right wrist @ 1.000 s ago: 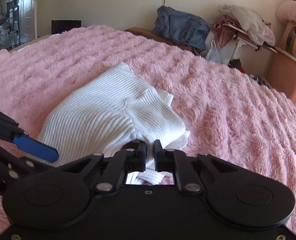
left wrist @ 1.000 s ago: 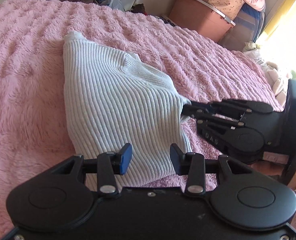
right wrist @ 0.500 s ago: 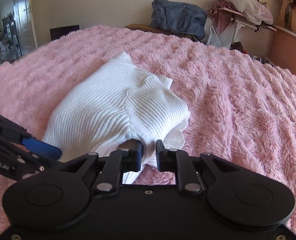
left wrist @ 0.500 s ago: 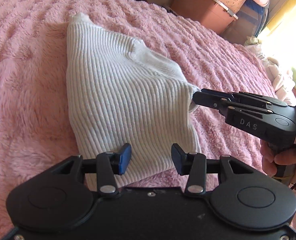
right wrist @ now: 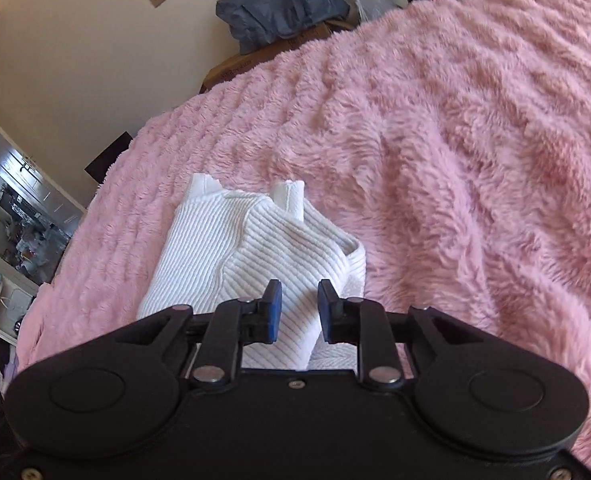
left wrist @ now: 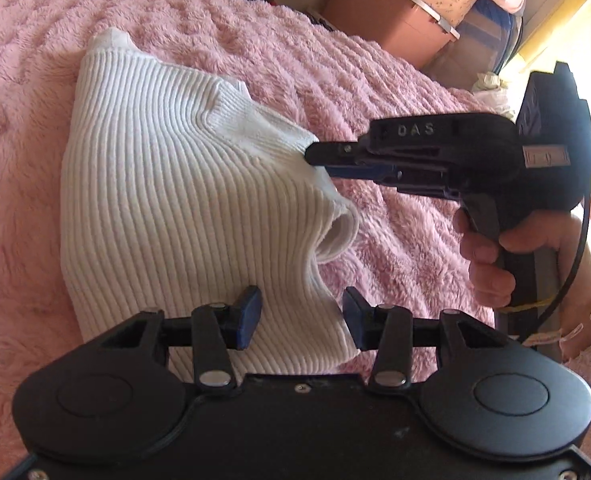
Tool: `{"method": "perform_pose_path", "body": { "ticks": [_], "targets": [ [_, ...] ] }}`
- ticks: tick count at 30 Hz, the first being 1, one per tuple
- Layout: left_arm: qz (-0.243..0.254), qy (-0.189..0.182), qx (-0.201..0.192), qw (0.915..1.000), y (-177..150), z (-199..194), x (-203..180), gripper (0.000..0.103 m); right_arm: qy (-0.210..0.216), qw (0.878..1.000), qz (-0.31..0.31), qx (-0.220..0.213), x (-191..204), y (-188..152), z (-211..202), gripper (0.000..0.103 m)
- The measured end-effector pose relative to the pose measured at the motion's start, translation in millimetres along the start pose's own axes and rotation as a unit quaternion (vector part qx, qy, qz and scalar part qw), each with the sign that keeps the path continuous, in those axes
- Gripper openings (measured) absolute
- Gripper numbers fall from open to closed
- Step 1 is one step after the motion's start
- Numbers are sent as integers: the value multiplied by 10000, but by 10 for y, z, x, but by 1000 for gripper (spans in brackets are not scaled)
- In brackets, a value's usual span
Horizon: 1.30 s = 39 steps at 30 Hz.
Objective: Fold small clothes
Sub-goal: 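Smooth the top of the folded sweater with the right gripper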
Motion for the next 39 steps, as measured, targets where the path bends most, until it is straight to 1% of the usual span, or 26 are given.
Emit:
{"method": "perform_pose_path", "body": {
  "ticks": [1, 2, 4, 6, 8, 12, 14, 16, 18, 19, 20, 22, 24, 25, 26, 28, 29, 31, 34, 39],
  "targets": [
    [46, 21, 14, 10000, -34, 25, -3, 47, -44, 10000, 43, 17, -11, -25, 36, 26],
    [67, 26, 24, 10000, -64, 46, 3, 47, 5, 10000, 60, 25, -1, -39, 64, 29],
    [26, -12, 27, 10000, -86, 62, 27, 47, 60, 10000, 71, -5, 5, -50, 68, 29],
    [-52, -60, 48, 10000, -91, 66, 48, 48, 40, 9999, 95, -41, -10, -37, 51, 23],
    [-75, -85, 72, 9999, -97, 55, 46, 48, -1, 9999, 82, -115, -3, -6, 17, 14],
    [-154, -118, 99, 9998, -81, 16, 18, 48, -9, 9992, -107, -381, 61, 106, -125, 9],
    [-134, -93, 115, 9998, -82, 39, 12, 49, -71, 9985, -163, -514, 57, 167, -182, 2],
    [-75, -55, 108, 9999, -99, 67, 8, 50, -171, 9987, -161, -451, -12, 179, -150, 1],
    [-69, -49, 106, 9999, -97, 85, 9, 50, -97, 9997, 21, -203, -98, 125, -66, 1],
    [-67, -55, 104, 9999, -93, 85, 11, 51, -40, 9998, 106, -169, -129, 106, -50, 2],
    [-62, -60, 107, 9999, -92, 86, 12, 51, 21, 9996, 121, -256, -145, 105, -67, 5],
    [-45, -69, 111, 9999, -91, 83, 14, 51, 221, 9988, -47, -435, -102, 176, -108, 5],
    [9, -63, 112, 9999, -101, 73, 4, 52, 463, 9975, -278, -467, -6, 273, -108, 12],
    [23, -61, 109, 9999, -103, 73, 2, 52, 657, 9956, -515, -421, 87, 331, -79, 20],
    [33, -61, 103, 9999, -105, 72, -1, 52, 762, 9938, -740, -340, 156, 374, -36, 35],
    [29, -74, 83, 9999, -109, 65, -1, 52, 781, 9888, -1247, -259, 277, 454, 62, 50],
    [27, -84, 71, 9999, -110, 61, 0, 52, 747, 9845, -1577, -193, 348, 492, 131, 50],
    [75, -93, 59, 9999, -126, 63, -8, 52, 728, 9782, -1946, 35, 424, 536, 277, 50],
    [93, -109, 42, 9999, -143, 70, -9, 53, 585, 9735, -2191, 291, 450, 577, 498, 48],
    [70, -195, 53, 9998, -146, 72, -6, 54, 530, 9627, -2616, 441, 499, 558, 726, 45]
  ]
}}
Point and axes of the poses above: each gripper's, at about its wrist camera, not at the fingertips, and z roughly the way its jaws point, x to its left, y to its top, the point moved 9 cm from there along z, roughly the way its jaws point, and after that the axes turned 4 degrees about y, right-handed, at the moved point
